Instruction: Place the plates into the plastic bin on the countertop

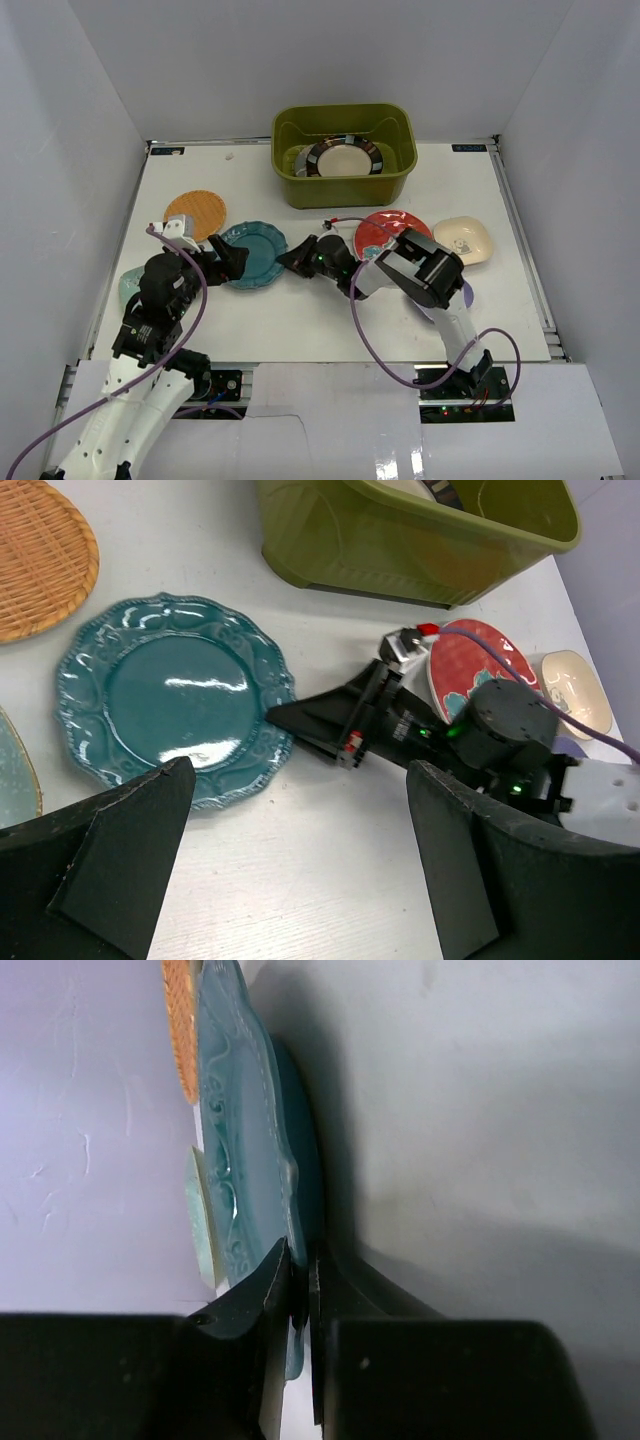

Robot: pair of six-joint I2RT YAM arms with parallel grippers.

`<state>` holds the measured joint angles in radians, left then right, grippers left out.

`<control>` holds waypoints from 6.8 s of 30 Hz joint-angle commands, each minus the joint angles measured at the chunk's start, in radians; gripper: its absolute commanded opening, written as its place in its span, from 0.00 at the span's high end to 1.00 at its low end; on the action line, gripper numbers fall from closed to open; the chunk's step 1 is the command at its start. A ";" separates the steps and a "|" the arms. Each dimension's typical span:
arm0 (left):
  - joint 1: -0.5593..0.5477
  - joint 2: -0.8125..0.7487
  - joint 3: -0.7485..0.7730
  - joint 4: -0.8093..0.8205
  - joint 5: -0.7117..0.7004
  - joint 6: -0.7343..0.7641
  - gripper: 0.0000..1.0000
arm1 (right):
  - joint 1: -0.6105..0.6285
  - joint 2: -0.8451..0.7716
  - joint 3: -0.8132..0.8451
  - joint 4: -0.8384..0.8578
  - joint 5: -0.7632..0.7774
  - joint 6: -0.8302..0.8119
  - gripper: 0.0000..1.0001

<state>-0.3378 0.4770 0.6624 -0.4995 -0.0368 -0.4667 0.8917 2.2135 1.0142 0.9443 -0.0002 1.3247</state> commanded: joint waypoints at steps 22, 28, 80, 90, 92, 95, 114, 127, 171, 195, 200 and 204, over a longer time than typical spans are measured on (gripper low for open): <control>-0.003 0.101 -0.015 0.018 0.146 -0.075 0.02 | -0.430 -0.701 0.384 -0.577 -0.070 -0.539 0.92; -0.003 0.273 -0.082 0.183 0.432 -0.205 0.02 | -0.533 -0.406 0.721 -0.728 -0.115 -0.631 0.92; -0.380 1.591 0.365 0.940 0.204 -0.553 0.46 | -0.620 -0.512 0.450 -0.862 -0.259 -0.785 0.07; -0.372 1.573 0.298 0.983 0.129 -0.572 1.00 | -0.565 -0.820 -0.012 -0.679 -0.371 -0.696 0.05; -0.359 1.493 0.237 1.010 0.140 -0.570 1.00 | -0.566 -0.863 -0.067 -0.671 -0.389 -0.696 0.05; -0.345 1.320 0.085 1.012 0.130 -0.552 1.00 | -0.566 -0.940 -0.158 -0.686 -0.443 -0.722 0.05; -0.162 0.354 -0.265 0.768 0.293 -0.559 1.00 | -0.544 -0.931 -0.427 -0.710 -0.616 -0.803 0.10; -0.156 0.336 -0.114 0.672 0.401 -0.494 0.49 | -0.540 -0.943 -0.414 -0.469 -0.721 -0.567 0.92; -0.155 0.025 -0.007 0.026 -0.029 -0.033 0.02 | -0.668 -0.070 0.949 -1.090 -0.232 -0.722 0.27; -0.156 -0.025 0.279 -0.005 -0.181 -0.058 0.02 | -0.082 -0.520 0.273 -0.745 -0.055 -0.731 0.19; -0.156 -0.035 0.365 -0.010 -0.127 -0.076 0.02 | 0.082 -0.318 0.343 -0.631 -0.055 -0.621 0.33; -0.156 -0.061 0.367 -0.028 -0.092 -0.102 0.02 | 0.182 -0.129 0.547 -0.647 -0.057 -0.581 0.32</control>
<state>-0.4927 0.4198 1.0164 -0.4942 -0.1650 -0.5468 1.0306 2.0205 1.4261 0.1944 -0.0650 0.6746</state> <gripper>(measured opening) 0.978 0.672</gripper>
